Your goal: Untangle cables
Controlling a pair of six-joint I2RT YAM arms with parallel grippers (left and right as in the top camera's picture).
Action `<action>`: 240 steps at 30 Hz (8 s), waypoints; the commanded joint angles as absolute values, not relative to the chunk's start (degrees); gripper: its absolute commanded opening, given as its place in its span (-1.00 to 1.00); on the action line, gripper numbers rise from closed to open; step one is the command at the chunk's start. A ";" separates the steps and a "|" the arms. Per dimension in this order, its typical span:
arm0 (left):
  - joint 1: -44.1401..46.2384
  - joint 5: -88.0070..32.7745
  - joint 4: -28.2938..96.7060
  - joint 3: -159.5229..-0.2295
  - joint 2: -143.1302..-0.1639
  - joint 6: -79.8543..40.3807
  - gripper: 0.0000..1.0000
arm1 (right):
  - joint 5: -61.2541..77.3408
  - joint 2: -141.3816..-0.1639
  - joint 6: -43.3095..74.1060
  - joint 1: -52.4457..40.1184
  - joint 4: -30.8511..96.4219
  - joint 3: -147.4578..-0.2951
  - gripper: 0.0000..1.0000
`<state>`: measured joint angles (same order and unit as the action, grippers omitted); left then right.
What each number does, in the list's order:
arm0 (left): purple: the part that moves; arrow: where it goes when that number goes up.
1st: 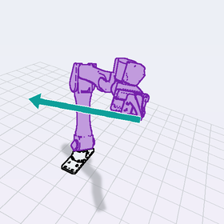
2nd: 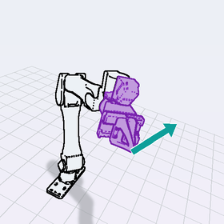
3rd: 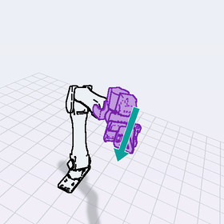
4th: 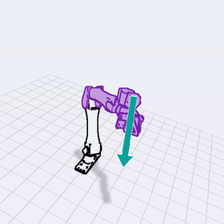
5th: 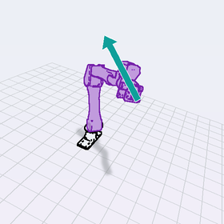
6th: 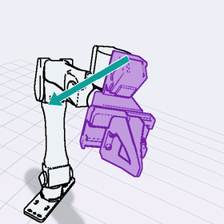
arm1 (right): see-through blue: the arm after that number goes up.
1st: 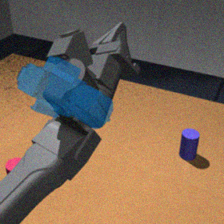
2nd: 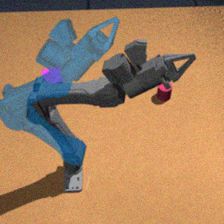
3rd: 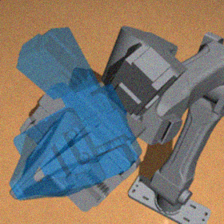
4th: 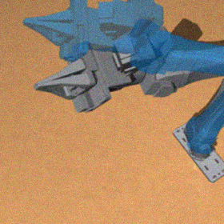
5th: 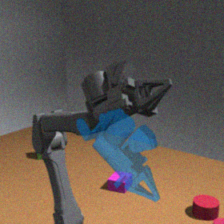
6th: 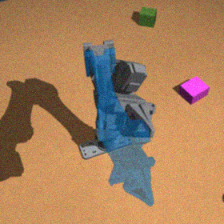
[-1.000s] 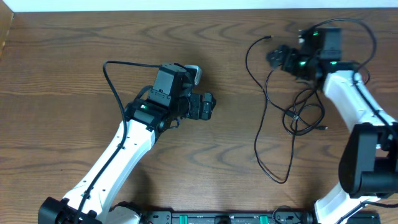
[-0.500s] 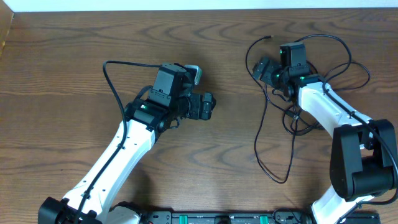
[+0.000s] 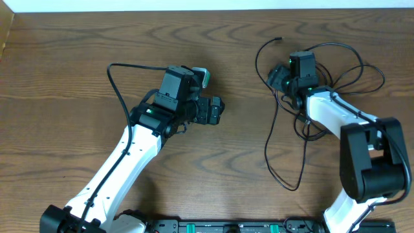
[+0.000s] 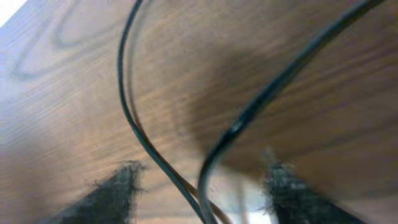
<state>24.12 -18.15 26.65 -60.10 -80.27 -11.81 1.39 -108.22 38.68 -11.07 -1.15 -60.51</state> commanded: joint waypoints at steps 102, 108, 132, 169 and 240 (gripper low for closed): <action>30.44 -24.12 -24.75 -60.18 -102.52 -18.76 0.86 | 25.39 -101.45 33.45 -13.39 29.52 -128.27 -0.98; 32.97 -20.93 -27.09 -60.18 -104.92 -18.76 0.99 | 26.65 -101.45 33.41 -13.39 29.65 -128.27 -0.98; 34.74 -4.82 -60.20 -60.25 -120.55 -23.68 0.98 | 39.88 -99.35 46.24 -13.98 23.55 -128.27 -0.98; 20.97 -9.98 4.60 -60.23 -86.70 11.03 -0.85 | 6.66 -94.78 30.74 2.28 55.53 -128.18 -0.98; 19.68 -13.41 -23.68 -60.25 -63.35 -28.80 -0.85 | 89.41 -113.60 -38.65 -23.38 64.03 -127.28 -0.93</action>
<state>19.77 -14.50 -23.55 -59.72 -62.72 -29.58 84.60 -113.84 -36.71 -22.22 64.05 -127.04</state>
